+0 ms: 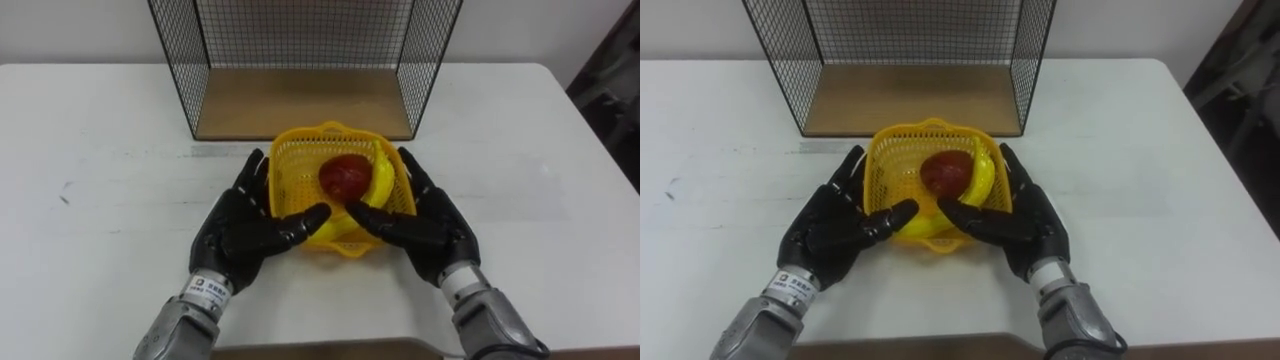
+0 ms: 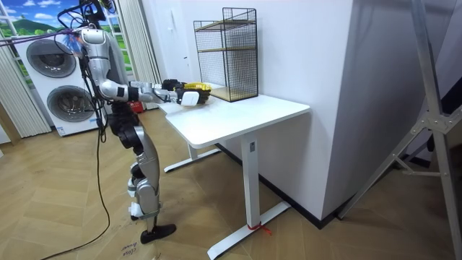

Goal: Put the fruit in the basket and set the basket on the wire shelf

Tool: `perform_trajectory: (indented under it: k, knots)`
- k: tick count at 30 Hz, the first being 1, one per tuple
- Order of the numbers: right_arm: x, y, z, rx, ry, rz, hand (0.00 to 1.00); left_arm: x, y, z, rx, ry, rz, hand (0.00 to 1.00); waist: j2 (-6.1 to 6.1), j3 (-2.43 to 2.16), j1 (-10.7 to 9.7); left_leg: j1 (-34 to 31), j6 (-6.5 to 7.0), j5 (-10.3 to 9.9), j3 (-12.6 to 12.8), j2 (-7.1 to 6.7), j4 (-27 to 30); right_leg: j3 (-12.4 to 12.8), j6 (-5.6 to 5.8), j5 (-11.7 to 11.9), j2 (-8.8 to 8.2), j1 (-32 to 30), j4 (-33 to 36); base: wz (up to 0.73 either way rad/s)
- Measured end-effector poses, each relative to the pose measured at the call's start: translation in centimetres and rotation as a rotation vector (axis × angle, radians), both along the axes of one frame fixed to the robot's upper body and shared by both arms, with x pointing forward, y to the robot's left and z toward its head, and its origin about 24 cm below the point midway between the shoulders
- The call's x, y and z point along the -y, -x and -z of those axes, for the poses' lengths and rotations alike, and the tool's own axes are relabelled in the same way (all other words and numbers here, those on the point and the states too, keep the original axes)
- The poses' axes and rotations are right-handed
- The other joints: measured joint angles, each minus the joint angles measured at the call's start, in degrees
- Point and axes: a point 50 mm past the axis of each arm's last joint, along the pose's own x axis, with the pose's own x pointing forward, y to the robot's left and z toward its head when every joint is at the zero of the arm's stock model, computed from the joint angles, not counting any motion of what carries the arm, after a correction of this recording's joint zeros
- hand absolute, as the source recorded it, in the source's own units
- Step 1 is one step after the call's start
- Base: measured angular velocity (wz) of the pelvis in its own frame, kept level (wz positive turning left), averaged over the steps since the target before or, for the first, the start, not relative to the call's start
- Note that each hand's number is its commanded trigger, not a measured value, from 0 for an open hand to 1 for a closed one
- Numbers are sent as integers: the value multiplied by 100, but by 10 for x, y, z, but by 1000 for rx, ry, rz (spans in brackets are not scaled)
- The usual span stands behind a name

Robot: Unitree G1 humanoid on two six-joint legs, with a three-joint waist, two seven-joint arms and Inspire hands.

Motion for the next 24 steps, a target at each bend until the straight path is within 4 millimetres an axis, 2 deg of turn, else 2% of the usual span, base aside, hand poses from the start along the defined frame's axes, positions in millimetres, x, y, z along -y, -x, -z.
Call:
perform_trajectory:
  k: [8,11,24]
  knots:
    - [-2,-12,-27,141,32,-4,0,0,-12,-23,118,-1,-9,0,7,-5,11,-32,0,0,83,6,8,91,-3,10,10,-76,89,-6]
    - [-2,-13,-30,162,37,-2,0,0,-14,-29,146,-1,-14,0,38,-24,7,-23,0,0,83,6,7,92,-3,10,9,-71,98,0]
    - [-4,-15,-47,243,91,-19,0,-1,-14,-30,148,-2,-16,0,34,-39,7,-7,2,1,96,5,12,108,5,1,0,-109,193,0]
